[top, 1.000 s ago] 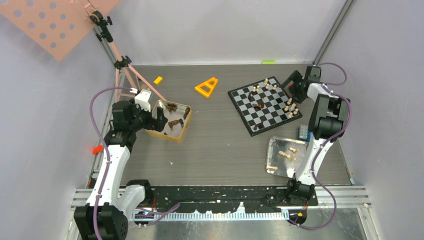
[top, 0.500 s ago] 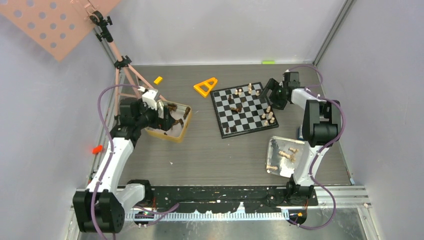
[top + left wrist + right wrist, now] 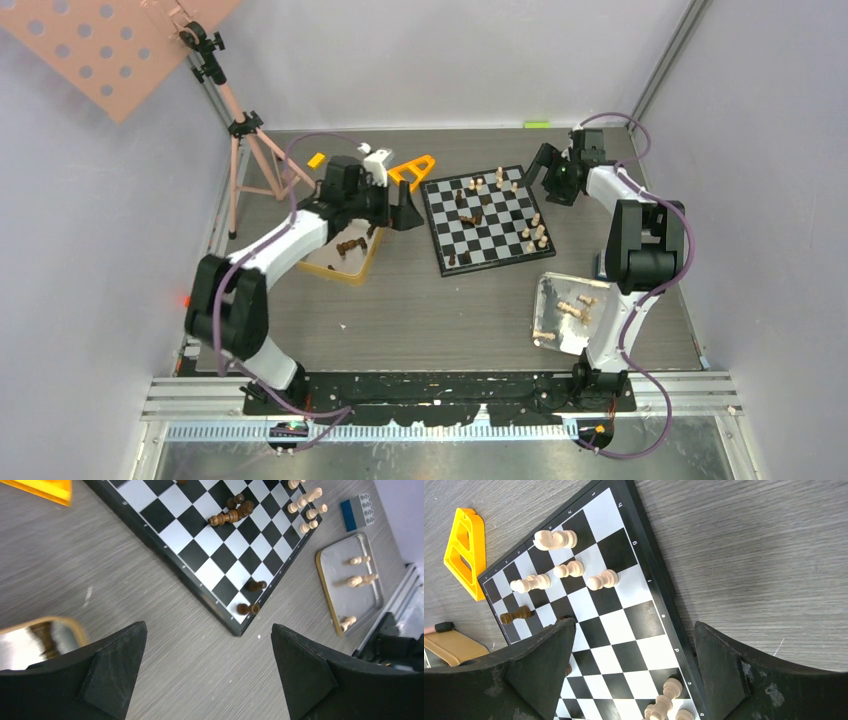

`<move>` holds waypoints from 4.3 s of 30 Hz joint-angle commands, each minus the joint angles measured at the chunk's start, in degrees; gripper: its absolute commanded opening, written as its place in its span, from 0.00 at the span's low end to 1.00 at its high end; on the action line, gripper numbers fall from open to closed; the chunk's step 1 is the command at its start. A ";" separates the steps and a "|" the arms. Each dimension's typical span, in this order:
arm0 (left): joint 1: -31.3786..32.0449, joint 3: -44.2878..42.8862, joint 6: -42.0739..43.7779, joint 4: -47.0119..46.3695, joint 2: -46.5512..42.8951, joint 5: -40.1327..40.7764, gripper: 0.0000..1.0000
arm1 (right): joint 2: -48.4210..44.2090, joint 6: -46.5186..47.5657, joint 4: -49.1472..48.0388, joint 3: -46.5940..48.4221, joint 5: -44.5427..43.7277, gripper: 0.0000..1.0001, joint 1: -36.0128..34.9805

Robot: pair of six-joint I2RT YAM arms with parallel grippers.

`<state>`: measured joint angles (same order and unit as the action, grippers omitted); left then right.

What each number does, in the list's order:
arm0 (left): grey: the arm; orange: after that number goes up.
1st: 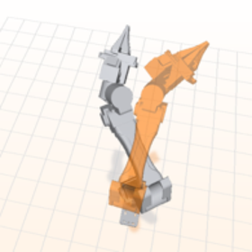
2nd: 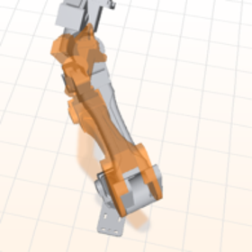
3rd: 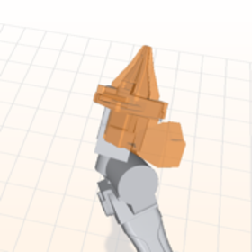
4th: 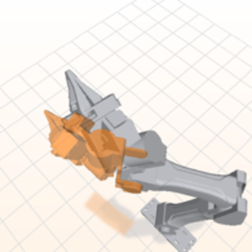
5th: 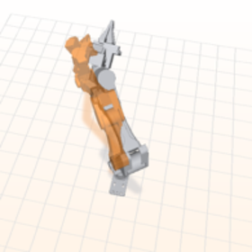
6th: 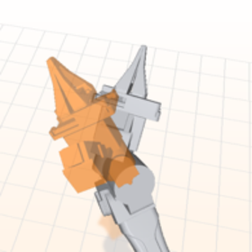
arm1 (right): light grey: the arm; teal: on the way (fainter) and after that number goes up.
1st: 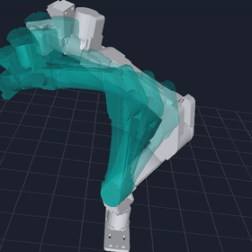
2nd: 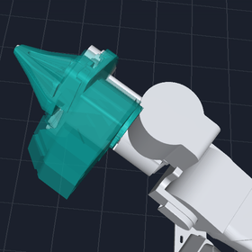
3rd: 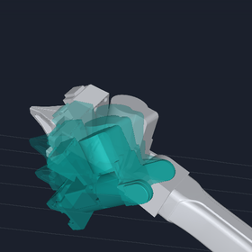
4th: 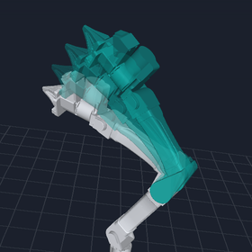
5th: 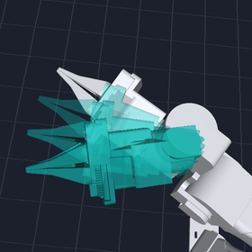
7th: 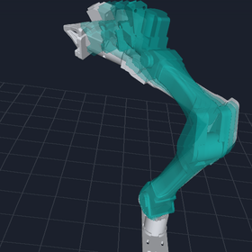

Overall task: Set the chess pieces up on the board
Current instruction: Move the chessboard to the center of the board, then adjust the chess piece on the chessboard.

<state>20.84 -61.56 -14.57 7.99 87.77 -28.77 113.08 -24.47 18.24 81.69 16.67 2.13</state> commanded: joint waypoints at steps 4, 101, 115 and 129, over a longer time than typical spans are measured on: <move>3.62 -7.74 -15.00 -7.63 15.10 0.73 0.98 | -0.74 3.45 0.90 -1.04 2.54 0.94 0.24; 10.98 -10.51 26.26 38.19 -10.23 18.84 0.99 | -13.48 36.57 18.02 -6.10 -16.41 0.53 -25.51; 10.98 -9.43 26.43 37.07 -12.21 18.10 0.98 | -7.66 36.74 18.65 -5.23 -13.63 0.36 -25.50; 10.98 -8.84 26.80 36.84 -13.59 18.17 0.98 | -4.94 36.44 19.67 -1.51 -9.96 0.18 -25.51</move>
<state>31.55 -70.02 11.20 46.11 75.75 -10.24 107.59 11.90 37.60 77.45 4.75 -23.24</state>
